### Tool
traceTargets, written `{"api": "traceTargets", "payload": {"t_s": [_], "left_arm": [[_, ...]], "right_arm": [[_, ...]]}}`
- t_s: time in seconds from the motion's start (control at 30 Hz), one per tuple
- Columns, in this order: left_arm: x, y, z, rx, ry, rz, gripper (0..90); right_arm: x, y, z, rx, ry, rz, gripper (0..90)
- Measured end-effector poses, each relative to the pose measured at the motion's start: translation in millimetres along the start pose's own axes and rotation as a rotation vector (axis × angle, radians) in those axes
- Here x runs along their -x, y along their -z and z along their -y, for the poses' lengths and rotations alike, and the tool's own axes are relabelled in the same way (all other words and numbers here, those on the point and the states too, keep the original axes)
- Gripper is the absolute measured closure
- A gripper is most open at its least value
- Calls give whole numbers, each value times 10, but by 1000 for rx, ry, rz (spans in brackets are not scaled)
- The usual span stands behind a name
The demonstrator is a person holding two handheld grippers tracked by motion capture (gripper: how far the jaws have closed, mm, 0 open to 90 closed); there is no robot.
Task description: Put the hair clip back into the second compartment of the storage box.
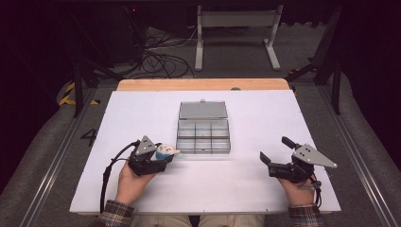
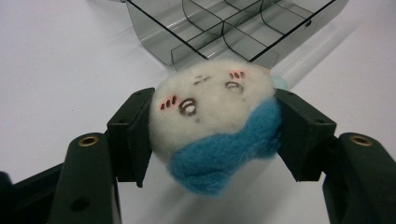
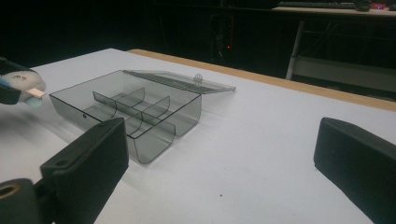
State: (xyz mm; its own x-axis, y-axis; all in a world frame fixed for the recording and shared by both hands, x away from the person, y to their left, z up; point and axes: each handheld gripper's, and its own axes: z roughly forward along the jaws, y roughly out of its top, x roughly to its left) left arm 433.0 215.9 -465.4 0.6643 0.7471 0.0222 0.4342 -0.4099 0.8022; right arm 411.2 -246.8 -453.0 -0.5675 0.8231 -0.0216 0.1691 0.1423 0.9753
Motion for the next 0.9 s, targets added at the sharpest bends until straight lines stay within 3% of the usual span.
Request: {"api": "traceTargets", "payload": {"t_s": [0.17, 0.9], "left_arm": [[18, 5, -57, 23, 19, 22, 363], [57, -105, -235, 47, 16, 34, 365]], "right_arm": [[3, 2, -7, -4, -4, -4, 34], [-13, -6, -9, 4, 5, -31, 7]]}}
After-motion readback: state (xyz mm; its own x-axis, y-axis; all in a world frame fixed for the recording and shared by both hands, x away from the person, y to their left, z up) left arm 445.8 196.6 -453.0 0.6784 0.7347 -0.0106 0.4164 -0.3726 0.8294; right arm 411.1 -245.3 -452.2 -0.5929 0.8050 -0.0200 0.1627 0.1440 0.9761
